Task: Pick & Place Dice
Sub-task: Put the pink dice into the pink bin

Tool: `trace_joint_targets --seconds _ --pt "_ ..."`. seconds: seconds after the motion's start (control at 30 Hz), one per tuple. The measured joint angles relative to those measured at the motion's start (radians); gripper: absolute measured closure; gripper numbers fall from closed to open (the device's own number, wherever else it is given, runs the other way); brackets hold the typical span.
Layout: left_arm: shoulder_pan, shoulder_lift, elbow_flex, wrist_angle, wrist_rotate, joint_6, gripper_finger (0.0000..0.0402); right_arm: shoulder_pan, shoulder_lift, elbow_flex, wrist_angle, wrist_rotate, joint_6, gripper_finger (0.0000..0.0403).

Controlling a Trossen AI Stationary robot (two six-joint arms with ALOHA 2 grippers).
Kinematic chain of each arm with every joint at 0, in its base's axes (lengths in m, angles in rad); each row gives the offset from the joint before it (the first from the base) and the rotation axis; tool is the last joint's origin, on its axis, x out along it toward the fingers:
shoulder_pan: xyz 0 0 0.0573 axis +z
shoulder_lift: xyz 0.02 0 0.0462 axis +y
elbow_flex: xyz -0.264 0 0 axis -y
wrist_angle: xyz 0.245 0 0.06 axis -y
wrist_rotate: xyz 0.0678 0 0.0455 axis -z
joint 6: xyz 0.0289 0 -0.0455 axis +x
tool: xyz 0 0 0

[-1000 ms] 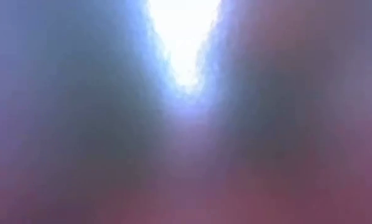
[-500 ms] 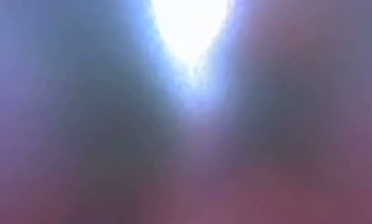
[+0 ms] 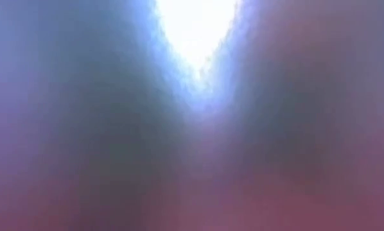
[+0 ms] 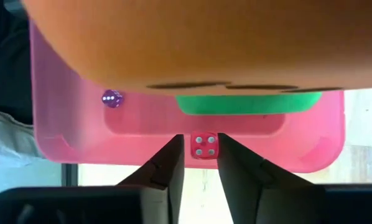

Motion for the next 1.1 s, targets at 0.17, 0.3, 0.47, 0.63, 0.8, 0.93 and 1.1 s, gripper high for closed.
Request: trace_joint_targets --seconds 0.17,0.3,0.47,0.63,0.8,0.93,1.1 --pt "0.0 0.0 0.0 0.0 0.0 0.0 0.0269 0.0 0.0 0.0 0.001 -0.015 0.014 0.0342" --pt "0.0 0.0 0.0 0.0 0.0 0.0 0.027 0.0 0.003 0.0 0.005 -0.011 0.013 0.0341" --pt "0.0 0.0 0.0 0.0 0.0 0.0 0.0275 0.0 0.006 0.0 0.007 -0.01 0.012 0.0306" --pt "0.0 0.0 0.0 0.0 0.0 0.0 0.0273 0.0 0.006 -0.002 0.008 -0.008 0.015 0.0274" --pt "0.0 0.0 0.0 0.0 0.0 0.0 0.0268 0.0 0.006 -0.003 0.004 -0.009 0.015 0.0258" --pt "0.0 0.0 0.0 0.0 0.0 0.0 0.0272 0.0 -0.002 -0.003 0.001 -0.01 0.011 0.0255" --pt "0.0 0.0 0.0 -0.001 0.0 0.0 0.0275 0.0 -0.009 0.002 -0.004 -0.01 -0.025 0.0263"
